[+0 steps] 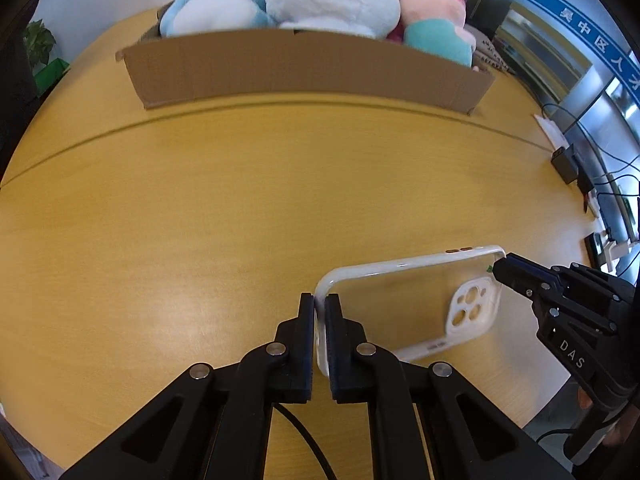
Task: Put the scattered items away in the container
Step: 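Lower both tools to the clear phone case and close the left gripper on its rim, then lift the phone case with the left gripper and carry it over the box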
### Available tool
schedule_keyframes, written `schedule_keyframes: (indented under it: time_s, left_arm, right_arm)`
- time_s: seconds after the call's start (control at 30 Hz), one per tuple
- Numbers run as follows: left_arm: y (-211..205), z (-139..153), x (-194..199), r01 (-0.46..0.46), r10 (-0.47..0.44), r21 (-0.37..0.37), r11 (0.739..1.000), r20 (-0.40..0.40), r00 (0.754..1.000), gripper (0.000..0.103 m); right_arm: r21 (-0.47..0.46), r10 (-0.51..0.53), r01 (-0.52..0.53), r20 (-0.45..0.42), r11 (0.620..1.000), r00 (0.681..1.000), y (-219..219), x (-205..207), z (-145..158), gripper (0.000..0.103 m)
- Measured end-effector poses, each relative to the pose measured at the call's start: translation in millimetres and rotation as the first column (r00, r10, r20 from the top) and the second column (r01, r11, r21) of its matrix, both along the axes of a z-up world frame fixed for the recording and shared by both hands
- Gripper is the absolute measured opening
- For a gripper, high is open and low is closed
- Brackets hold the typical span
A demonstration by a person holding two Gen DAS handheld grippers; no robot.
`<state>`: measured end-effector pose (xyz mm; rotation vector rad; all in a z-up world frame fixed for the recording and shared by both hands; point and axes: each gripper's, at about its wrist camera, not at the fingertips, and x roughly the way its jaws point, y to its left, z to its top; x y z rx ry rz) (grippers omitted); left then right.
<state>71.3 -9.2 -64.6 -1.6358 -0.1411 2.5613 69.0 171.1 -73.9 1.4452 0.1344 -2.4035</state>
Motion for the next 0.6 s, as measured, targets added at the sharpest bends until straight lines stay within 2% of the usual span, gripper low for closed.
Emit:
schedule_keyframes:
  time_s: [0.17, 0.27, 0.6]
  left_arm:
    - [-5, 29, -19, 0.002, -0.002, 0.002, 1.0, -0.065, 0.998, 0.005]
    - [-10, 60, -43, -0.002, 0.001, -0.005, 1.0, -0.137, 0.991, 0.005]
    - [-37, 148, -146, -0.028, 0.024, -0.008, 1.0, -0.341, 0.94, 0.004]
  right_arm:
    - [-0.012, -0.001, -0.001, -0.106, 1.0, 0.994, -5, -32, 37, 0.007]
    - [-0.02, -0.002, -0.002, -0.169, 1.0, 0.986, -7, -51, 60, 0.007]
    - [-0.052, -0.006, -0.015, -0.389, 0.999, 0.921, -26, -147, 150, 0.007]
